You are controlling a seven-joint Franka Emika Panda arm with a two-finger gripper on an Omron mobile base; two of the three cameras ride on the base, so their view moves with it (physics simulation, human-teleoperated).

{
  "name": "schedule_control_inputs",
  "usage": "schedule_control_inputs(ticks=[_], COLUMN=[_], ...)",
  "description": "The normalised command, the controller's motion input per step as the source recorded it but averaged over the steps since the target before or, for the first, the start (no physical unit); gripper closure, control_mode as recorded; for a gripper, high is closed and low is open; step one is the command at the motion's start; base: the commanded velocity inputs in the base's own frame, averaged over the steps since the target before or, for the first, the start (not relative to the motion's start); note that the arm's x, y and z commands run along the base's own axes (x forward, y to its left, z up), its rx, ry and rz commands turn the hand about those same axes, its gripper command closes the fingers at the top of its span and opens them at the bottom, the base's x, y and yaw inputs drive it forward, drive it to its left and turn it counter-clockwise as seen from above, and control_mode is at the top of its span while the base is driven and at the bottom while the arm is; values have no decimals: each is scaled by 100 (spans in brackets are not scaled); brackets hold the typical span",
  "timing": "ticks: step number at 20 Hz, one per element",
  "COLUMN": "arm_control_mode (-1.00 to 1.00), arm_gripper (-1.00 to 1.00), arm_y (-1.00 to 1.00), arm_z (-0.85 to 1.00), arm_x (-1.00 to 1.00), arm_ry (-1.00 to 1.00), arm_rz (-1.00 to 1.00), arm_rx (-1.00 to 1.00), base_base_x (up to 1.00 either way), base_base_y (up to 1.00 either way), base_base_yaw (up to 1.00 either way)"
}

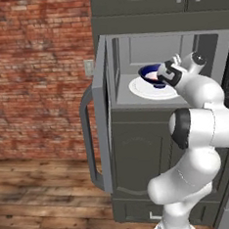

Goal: Place the bowl containing the mushroom and shrimp in the microwave. Close the microwave door and press the start button to microwave the meal.

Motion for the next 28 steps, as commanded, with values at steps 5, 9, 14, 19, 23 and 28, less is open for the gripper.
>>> schedule_control_inputs(ticks=[5, 9, 14, 19, 23, 28], arm_control_mode=[-100, -100, -100, -100, -100, -100], arm_gripper=[-100, -100, -100, -100, -100, -100], arm_y=[0, 1, 0, 14, 52, 72], arm_z=[0, 10, 68, 77, 64, 41], arm_x=[-60, -93, -98, -100, -100, -100], arm_ry=[-13, -7, -2, 17, 32, 28], arm_rz=[0, 4, 13, 24, 33, 38], arm_rx=[-1, -5, -13, -40, -62, -63], base_base_x=[0, 0, 0, 0, 0, 0], base_base_y=[0, 0, 0, 0, 0, 0], base_base_yaw=[0, 0, 0, 0, 0, 0])
